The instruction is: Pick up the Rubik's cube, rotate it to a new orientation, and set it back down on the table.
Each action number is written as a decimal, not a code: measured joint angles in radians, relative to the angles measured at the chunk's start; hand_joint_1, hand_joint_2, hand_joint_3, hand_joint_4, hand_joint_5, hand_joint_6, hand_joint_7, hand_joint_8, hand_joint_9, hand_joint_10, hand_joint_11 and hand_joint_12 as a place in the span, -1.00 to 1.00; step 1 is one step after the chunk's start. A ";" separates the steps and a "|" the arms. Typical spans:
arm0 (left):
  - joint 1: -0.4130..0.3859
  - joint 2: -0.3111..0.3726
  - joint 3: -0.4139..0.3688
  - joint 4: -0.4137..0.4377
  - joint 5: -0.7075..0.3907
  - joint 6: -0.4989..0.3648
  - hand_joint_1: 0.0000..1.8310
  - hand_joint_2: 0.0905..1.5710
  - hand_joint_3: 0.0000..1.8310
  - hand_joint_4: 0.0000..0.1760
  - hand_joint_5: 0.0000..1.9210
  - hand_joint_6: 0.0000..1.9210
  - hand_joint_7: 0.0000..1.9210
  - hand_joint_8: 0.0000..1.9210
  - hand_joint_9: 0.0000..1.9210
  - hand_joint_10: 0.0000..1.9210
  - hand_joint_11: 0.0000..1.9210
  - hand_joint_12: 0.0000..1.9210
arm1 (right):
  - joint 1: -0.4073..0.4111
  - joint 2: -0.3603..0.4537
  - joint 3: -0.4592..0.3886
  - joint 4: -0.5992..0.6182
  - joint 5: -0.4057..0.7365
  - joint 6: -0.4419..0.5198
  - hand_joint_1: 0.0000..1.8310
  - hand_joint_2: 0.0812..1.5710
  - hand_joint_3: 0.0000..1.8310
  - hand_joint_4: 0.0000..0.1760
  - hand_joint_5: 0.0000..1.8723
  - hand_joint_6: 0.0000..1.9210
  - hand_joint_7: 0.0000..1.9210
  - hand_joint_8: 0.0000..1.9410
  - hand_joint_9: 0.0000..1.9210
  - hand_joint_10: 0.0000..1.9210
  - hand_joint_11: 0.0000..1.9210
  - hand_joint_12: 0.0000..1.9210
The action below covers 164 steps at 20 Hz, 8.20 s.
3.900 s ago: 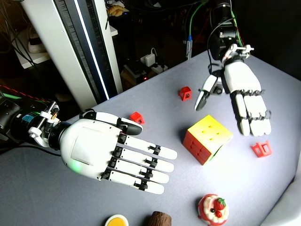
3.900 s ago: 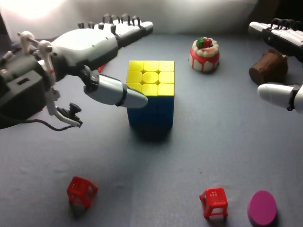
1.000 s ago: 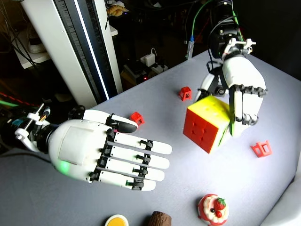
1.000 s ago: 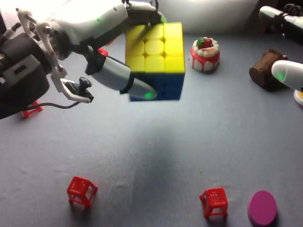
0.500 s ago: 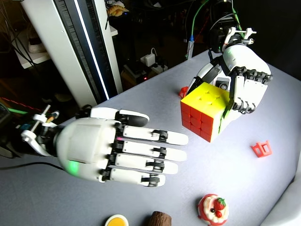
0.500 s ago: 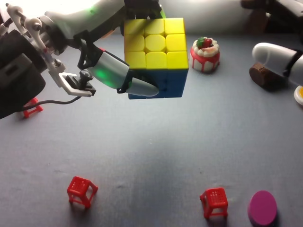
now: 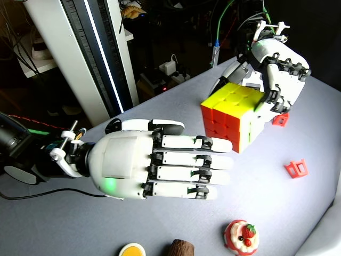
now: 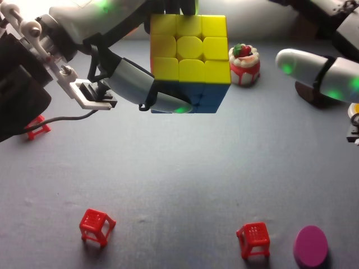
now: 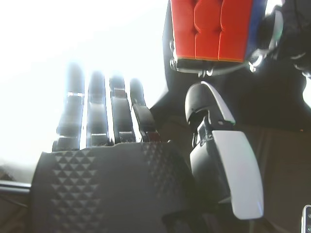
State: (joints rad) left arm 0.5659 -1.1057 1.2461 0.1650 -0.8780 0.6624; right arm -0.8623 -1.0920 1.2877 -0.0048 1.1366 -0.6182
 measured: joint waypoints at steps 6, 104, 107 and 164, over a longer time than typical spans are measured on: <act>-0.001 0.000 -0.002 0.009 -0.011 0.001 0.55 -0.47 0.71 -1.00 -0.05 0.82 0.07 0.89 0.13 1.00 0.44 1.00 | 0.013 -0.028 0.022 -0.040 -0.020 0.000 -0.95 0.64 -1.00 -1.00 -0.99 -0.85 -0.93 -1.00 -0.99 -0.98 -1.00 -1.00; 0.008 0.000 -0.026 0.051 -0.056 0.018 0.40 -0.27 0.43 -1.00 -0.04 0.81 0.05 1.00 0.32 1.00 0.45 1.00 | 0.027 -0.037 -0.049 -0.203 0.043 -0.003 -0.78 0.75 -1.00 -1.00 -0.89 1.00 -0.71 1.00 -0.73 1.00 -1.00 1.00; 0.009 0.000 -0.019 0.014 -0.038 0.026 0.47 -0.29 0.54 -1.00 0.00 0.96 -0.05 1.00 0.33 1.00 0.46 1.00 | 0.027 -0.041 -0.058 -0.240 0.047 0.000 -0.71 0.73 -1.00 -1.00 -0.97 1.00 -0.76 1.00 -0.78 1.00 -1.00 1.00; 0.229 -0.025 0.051 -0.158 0.076 -0.087 -0.42 0.05 -1.00 1.00 -1.00 -1.00 -1.00 -1.00 -1.00 -1.00 -1.00 -1.00 | -0.015 0.105 -0.174 -0.113 0.128 0.000 -1.00 0.75 -1.00 -1.00 -0.92 -0.48 -0.74 -0.94 -1.00 -0.12 -1.00 0.29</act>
State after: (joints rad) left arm 0.7948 -1.1305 1.2968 0.0067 -0.8021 0.5755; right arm -0.8776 -0.9867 1.1137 -0.1177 1.2648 -0.6186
